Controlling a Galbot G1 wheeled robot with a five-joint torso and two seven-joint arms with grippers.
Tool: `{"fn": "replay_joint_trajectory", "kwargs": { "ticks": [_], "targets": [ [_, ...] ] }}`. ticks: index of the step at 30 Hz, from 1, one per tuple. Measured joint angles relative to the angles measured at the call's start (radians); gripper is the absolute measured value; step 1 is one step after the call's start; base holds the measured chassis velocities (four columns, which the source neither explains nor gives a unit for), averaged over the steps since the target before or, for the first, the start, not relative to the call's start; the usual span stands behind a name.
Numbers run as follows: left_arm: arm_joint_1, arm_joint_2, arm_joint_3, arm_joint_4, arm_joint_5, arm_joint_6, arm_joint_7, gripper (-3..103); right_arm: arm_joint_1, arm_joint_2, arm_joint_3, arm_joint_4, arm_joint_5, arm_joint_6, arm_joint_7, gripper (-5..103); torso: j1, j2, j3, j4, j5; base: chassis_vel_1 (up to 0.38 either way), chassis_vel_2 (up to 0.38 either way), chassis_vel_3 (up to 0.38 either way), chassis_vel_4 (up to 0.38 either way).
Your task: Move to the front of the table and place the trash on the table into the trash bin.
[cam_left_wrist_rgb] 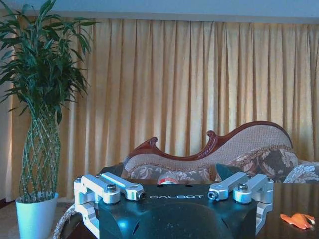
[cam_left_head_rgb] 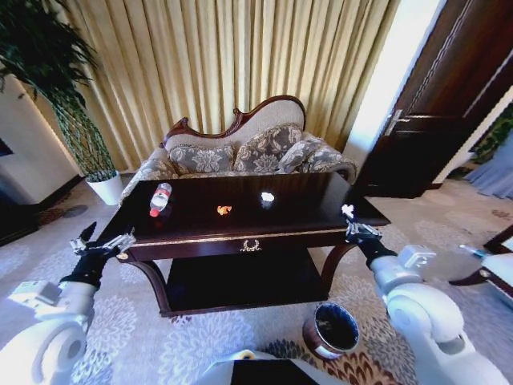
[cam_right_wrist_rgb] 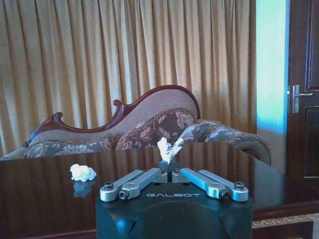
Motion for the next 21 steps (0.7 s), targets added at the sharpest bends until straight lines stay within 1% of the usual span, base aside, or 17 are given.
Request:
{"fn": "replay_joint_trajectory", "kwargs": {
  "ticks": [21],
  "targets": [
    [0.019, -0.012, -0.006, -0.006, 0.004, -0.015, 0.010, 100, -0.034, 0.020, 0.013, 0.016, -0.014, 0.005, -0.013, 0, 0.000, 0.000, 0.000, -0.0001, 0.0000, 0.087, -0.085, -0.082, 0.083]
  ]
}}
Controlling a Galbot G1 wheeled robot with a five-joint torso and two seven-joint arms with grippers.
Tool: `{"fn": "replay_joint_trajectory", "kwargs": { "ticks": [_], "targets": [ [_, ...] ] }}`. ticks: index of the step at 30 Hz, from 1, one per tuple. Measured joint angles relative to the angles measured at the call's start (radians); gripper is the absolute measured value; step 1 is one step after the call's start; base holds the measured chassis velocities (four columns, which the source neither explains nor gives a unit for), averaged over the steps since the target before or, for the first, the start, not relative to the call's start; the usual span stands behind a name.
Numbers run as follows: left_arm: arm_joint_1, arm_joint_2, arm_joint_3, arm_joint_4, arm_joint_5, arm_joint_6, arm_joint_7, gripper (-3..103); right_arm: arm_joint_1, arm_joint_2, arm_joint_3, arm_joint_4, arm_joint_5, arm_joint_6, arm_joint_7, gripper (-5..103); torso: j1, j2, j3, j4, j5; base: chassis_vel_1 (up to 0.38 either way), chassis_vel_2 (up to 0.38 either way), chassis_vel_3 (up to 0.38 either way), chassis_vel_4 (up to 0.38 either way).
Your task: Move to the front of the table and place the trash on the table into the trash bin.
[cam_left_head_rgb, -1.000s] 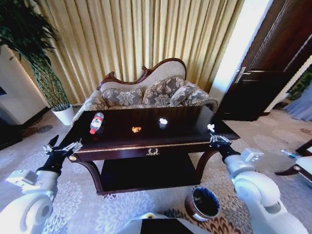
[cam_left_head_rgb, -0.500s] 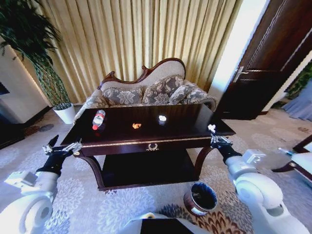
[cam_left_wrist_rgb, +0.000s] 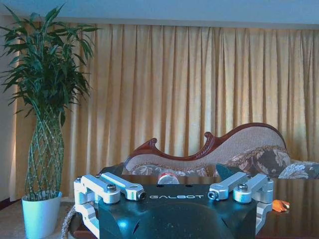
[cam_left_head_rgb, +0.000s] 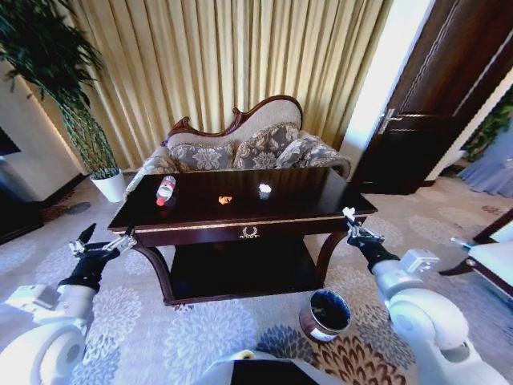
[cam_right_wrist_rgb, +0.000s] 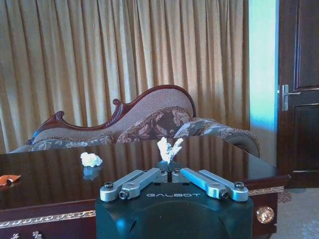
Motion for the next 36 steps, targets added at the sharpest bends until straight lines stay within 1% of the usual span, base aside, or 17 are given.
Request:
{"fn": "replay_joint_trajectory", "kwargs": {
  "ticks": [16, 22, 27, 29, 32, 33, 36],
  "targets": [
    [-0.009, 0.003, 0.005, 0.011, -0.001, 0.000, 0.001, 100, 0.002, 0.003, -0.007, -0.011, -0.010, 0.005, -0.005, 0, 0.000, 0.000, 0.000, 0.0000, -0.0001, 0.101, -0.101, -0.107, 0.094],
    [-0.013, 0.003, 0.007, 0.018, -0.001, 0.000, 0.002, 100, -0.004, 0.021, -0.031, -0.046, -0.056, 0.020, -0.035, 0, 0.000, 0.000, 0.000, 0.0000, 0.0000, 0.052, -0.068, -0.057, 0.064],
    [-0.015, 0.004, 0.007, 0.023, -0.002, -0.001, 0.002, 100, -0.002, 0.041, -0.035, -0.180, -0.108, 0.020, -0.064, 0, 0.000, 0.000, 0.000, 0.0000, -0.0001, 0.000, 0.000, 0.000, 0.000],
    [-0.016, 0.004, 0.007, 0.024, -0.002, -0.001, 0.002, 100, -0.002, 0.043, -0.035, -0.203, -0.117, 0.021, -0.069, 0, 0.000, 0.000, 0.000, 0.0000, -0.0001, 0.000, 0.000, 0.000, 0.000],
    [-0.016, 0.003, 0.007, 0.028, -0.002, -0.002, 0.002, 100, 0.016, 0.058, -0.037, -0.351, -0.166, 0.047, -0.096, 0, 0.000, 0.000, 0.000, -0.0001, 0.0000, 0.000, 0.000, 0.000, 0.000],
    [-0.016, 0.003, 0.007, 0.028, -0.002, -0.002, 0.002, 100, 0.016, 0.058, -0.037, -0.351, -0.166, 0.047, -0.096, 0, 0.000, 0.000, 0.000, -0.0001, 0.0000, 0.000, 0.000, 0.000, 0.000],
    [-0.015, 0.002, 0.005, 0.034, -0.002, -0.004, 0.002, 100, 0.058, 0.067, -0.051, -0.498, -0.210, 0.078, -0.105, 0, 0.000, 0.000, 0.000, 0.0001, 0.0001, 0.000, 0.000, 0.000, 0.000]
  ]
}}
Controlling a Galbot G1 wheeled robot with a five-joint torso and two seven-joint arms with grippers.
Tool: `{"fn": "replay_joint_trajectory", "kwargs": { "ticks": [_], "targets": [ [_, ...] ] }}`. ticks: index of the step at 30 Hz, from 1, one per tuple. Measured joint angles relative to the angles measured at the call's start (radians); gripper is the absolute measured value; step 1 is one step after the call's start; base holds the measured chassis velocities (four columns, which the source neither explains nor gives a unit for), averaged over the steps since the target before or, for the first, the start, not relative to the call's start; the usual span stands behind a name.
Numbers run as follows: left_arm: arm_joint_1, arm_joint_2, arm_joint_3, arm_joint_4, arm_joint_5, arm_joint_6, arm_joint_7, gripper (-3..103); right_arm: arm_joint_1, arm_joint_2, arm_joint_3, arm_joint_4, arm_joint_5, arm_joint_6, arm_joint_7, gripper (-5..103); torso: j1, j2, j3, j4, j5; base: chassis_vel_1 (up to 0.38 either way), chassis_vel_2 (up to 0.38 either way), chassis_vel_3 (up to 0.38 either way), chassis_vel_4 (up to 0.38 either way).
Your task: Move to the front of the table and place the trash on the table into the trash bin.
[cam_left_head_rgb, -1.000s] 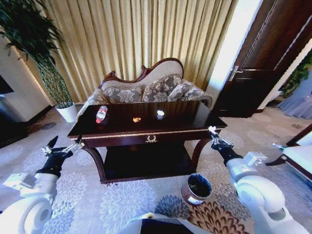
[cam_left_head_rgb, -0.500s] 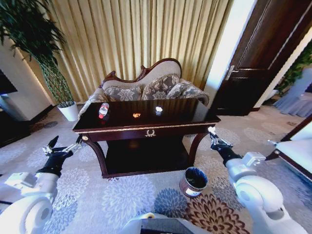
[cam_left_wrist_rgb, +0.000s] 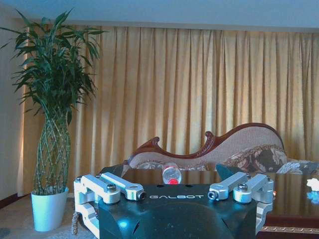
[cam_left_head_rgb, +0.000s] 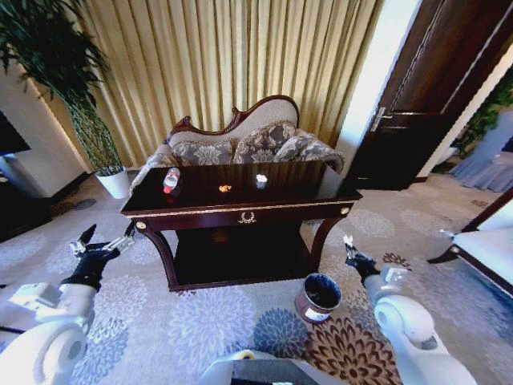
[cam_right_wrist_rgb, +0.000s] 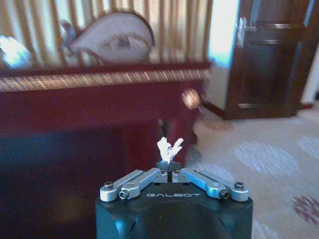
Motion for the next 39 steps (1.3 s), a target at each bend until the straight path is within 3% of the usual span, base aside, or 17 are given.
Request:
{"fn": "replay_joint_trajectory", "kwargs": {
  "ticks": [10, 20, 26, 28, 31, 33, 35, 39],
  "targets": [
    [0.001, 0.000, 0.000, 0.008, 0.001, -0.003, 0.000, 100, 0.120, -0.002, -0.045, -0.352, -0.121, 0.050, 0.000, 0, 0.000, 0.000, 0.000, -0.0001, -0.0001, 0.000, 0.000, 0.000, 0.000],
    [0.004, -0.004, 0.002, 0.015, 0.006, -0.007, 0.000, 100, 0.155, 0.025, -0.071, -0.456, -0.188, 0.066, 0.006, -2, 0.000, 0.000, 0.000, 0.0000, -0.0002, 0.000, 0.000, 0.000, 0.000],
    [0.012, -0.001, 0.000, 0.017, 0.006, -0.014, 0.004, 100, 0.160, 0.038, -0.092, -0.440, -0.187, 0.075, -0.002, 25, 0.000, 0.000, 0.000, -0.0001, -0.0003, 0.000, 0.000, 0.000, 0.000],
    [0.013, 0.000, 0.000, 0.017, 0.005, -0.014, 0.005, 100, 0.163, 0.040, -0.098, -0.436, -0.188, 0.075, 0.000, 25, 0.000, 0.000, 0.000, 0.0000, -0.0003, 0.000, 0.000, 0.000, 0.000],
    [0.017, 0.003, -0.005, 0.014, 0.003, -0.017, 0.006, 100, 0.174, 0.047, -0.124, -0.423, -0.189, 0.075, 0.015, 41, 0.000, 0.000, 0.000, 0.0000, -0.0003, 0.000, 0.000, 0.000, 0.000],
    [0.018, 0.004, -0.007, 0.013, 0.002, -0.019, 0.006, 100, 0.176, 0.048, -0.127, -0.422, -0.189, 0.075, 0.019, 41, 0.000, 0.000, 0.000, 0.0000, -0.0003, 0.000, 0.000, 0.000, 0.000],
    [0.025, 0.006, -0.013, 0.013, 0.000, -0.028, 0.008, 100, 0.180, 0.052, -0.133, -0.416, -0.189, 0.077, 0.035, 57, 0.000, 0.000, 0.000, 0.0001, -0.0002, 0.000, 0.000, 0.000, 0.000],
    [0.032, 0.007, -0.016, 0.013, -0.001, -0.034, 0.009, 100, 0.168, 0.052, -0.123, -0.388, -0.180, 0.097, 0.043, 68, 0.000, 0.000, 0.000, 0.0001, 0.0000, 0.000, 0.000, 0.000, 0.000]
  ]
}}
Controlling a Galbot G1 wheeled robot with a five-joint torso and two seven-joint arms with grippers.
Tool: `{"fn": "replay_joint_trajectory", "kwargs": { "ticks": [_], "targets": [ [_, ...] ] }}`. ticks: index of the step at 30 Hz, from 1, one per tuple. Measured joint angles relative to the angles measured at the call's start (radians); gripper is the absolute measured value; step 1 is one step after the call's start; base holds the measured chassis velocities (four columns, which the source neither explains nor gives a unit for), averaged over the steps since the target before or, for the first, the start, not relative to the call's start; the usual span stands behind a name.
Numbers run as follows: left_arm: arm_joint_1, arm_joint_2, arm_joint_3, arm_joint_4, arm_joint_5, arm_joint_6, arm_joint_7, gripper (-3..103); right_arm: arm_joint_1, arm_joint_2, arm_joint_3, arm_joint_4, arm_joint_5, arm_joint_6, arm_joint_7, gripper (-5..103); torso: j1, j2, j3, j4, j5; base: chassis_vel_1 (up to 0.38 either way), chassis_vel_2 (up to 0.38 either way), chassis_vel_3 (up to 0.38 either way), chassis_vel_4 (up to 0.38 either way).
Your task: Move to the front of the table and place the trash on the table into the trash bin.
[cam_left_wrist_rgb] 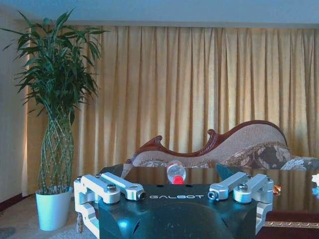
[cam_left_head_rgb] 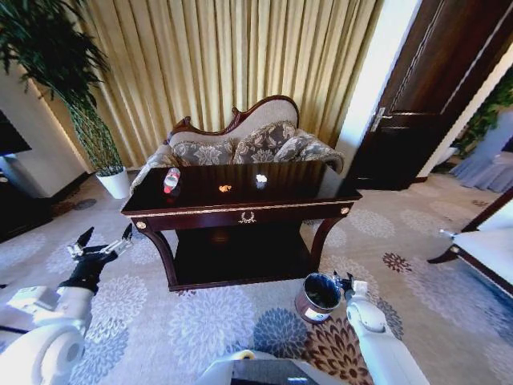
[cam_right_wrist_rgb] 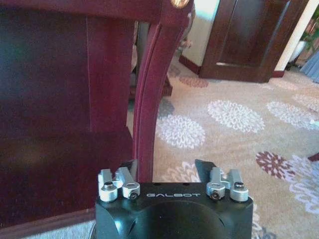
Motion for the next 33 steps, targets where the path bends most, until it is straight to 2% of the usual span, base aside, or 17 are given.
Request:
{"fn": "replay_joint_trajectory", "kwargs": {
  "ticks": [2, 4, 7, 8, 10, 14, 16, 19, 23, 33],
  "targets": [
    [0.000, 0.001, -0.001, 0.000, -0.002, -0.002, 0.000, 100, -0.020, -0.006, 0.015, 0.052, 0.022, 0.016, 0.000, 79, 0.000, 0.000, 0.000, -0.0002, -0.0001, 0.000, 0.000, 0.000, 0.000],
    [-0.001, 0.002, -0.001, 0.000, -0.003, -0.002, 0.000, 100, -0.033, -0.012, 0.022, 0.090, 0.036, 0.020, 0.001, 79, 0.000, 0.000, 0.000, -0.0002, -0.0001, 0.000, 0.000, 0.000, 0.000],
    [-0.007, 0.002, -0.001, -0.004, -0.005, -0.002, 0.000, 100, -0.070, -0.032, 0.040, 0.208, 0.058, 0.027, 0.001, 95, 0.000, 0.000, 0.000, -0.0001, -0.0006, 0.000, 0.000, 0.000, 0.000],
    [-0.007, 0.002, -0.001, -0.004, -0.005, -0.002, 0.000, 100, -0.070, -0.032, 0.040, 0.208, 0.058, 0.027, 0.001, 95, 0.000, 0.000, 0.000, -0.0001, -0.0006, 0.000, 0.000, 0.000, 0.000],
    [-0.011, -0.006, 0.003, -0.013, -0.006, -0.002, -0.001, 100, -0.109, -0.050, 0.052, 0.369, 0.070, 0.028, 0.007, 100, 0.000, 0.000, 0.000, -0.0001, -0.0005, 0.000, 0.000, 0.000, 0.000],
    [-0.012, -0.017, 0.010, -0.025, -0.001, -0.001, -0.001, 100, -0.162, -0.062, 0.064, 0.540, 0.083, 0.028, 0.009, 100, 0.000, 0.000, 0.000, -0.0001, -0.0003, 0.000, 0.000, 0.000, 0.000],
    [-0.013, -0.019, 0.011, -0.026, 0.001, -0.001, -0.001, 100, -0.170, -0.062, 0.066, 0.567, 0.092, 0.026, 0.010, 100, 0.000, 0.000, 0.000, -0.0001, -0.0003, 0.000, 0.000, 0.000, 0.000],
    [-0.017, -0.020, 0.014, -0.029, 0.004, 0.001, -0.001, 100, -0.215, -0.069, 0.076, 0.731, 0.174, -0.002, 0.010, 100, 0.000, 0.000, 0.000, -0.0002, -0.0003, 0.000, 0.000, 0.000, 0.000],
    [-0.020, -0.017, 0.013, -0.029, 0.004, 0.003, -0.002, 100, -0.233, -0.084, 0.083, 0.831, 0.220, -0.037, 0.001, 100, 0.000, 0.000, 0.000, -0.0002, -0.0004, 0.000, 0.000, 0.000, 0.000],
    [-0.021, -0.018, 0.008, -0.034, 0.006, 0.017, -0.003, 100, -0.230, -0.092, 0.080, 0.857, 0.253, -0.067, -0.026, 100, 0.000, 0.000, 0.000, -0.0001, -0.0001, 0.000, 0.000, 0.000, 0.000]
  ]
}}
